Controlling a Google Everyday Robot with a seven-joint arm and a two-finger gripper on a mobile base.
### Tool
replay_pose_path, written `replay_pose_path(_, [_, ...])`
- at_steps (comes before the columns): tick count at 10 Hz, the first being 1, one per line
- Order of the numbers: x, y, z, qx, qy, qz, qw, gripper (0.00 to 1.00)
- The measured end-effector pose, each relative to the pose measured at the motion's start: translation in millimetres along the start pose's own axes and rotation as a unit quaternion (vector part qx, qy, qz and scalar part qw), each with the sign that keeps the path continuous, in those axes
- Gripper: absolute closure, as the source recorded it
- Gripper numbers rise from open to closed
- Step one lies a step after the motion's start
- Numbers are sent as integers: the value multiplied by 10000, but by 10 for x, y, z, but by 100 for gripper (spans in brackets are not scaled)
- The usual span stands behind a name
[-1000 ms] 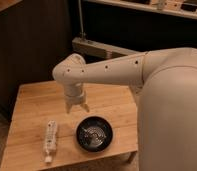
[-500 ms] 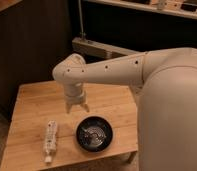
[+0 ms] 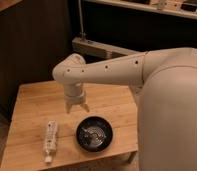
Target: Place the bottle in the ceramic bowl
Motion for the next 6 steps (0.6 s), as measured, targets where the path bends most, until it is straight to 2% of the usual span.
replay_pose_path(6, [0, 0, 0, 0, 0, -1, 10000, 35])
